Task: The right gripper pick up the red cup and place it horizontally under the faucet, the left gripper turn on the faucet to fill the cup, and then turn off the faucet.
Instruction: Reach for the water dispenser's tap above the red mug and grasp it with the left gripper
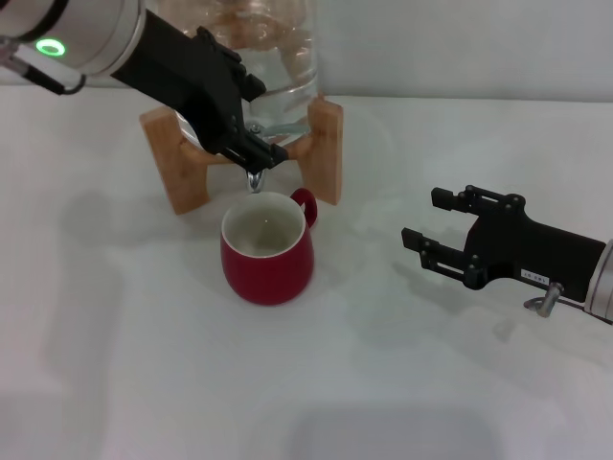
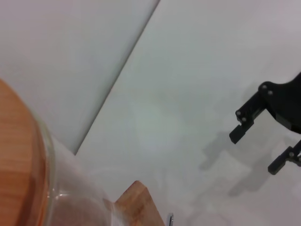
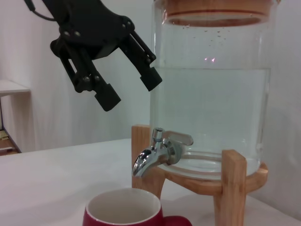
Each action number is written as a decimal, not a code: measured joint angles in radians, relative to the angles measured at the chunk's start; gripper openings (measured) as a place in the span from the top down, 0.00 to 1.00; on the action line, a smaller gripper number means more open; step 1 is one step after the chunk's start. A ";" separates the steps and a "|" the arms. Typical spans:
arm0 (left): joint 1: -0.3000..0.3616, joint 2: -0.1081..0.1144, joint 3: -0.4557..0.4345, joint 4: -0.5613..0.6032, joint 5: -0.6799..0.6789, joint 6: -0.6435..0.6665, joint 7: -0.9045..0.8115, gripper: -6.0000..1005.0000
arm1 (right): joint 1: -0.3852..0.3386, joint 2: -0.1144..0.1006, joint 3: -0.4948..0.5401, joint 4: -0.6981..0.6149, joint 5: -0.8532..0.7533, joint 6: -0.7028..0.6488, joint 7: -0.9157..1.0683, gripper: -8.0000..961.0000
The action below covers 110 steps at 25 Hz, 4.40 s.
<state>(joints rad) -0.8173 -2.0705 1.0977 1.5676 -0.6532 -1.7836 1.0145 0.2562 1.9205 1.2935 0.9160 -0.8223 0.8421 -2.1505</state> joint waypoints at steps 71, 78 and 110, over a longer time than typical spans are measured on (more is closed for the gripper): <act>-0.189 -0.009 0.153 -0.370 0.117 0.198 0.017 0.19 | -0.030 -0.003 0.010 0.005 -0.001 0.010 -0.003 0.34; -0.193 -0.011 0.183 -0.369 0.112 0.192 0.009 0.19 | -0.032 -0.004 0.010 0.006 -0.001 0.021 -0.003 0.34; -0.159 -0.011 0.188 -0.279 0.085 0.111 0.001 0.19 | -0.022 -0.004 0.010 0.007 -0.001 0.018 -0.003 0.34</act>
<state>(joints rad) -0.9761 -2.0817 1.2862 1.2889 -0.5684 -1.6727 1.0154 0.2345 1.9169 1.3038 0.9233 -0.8237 0.8605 -2.1537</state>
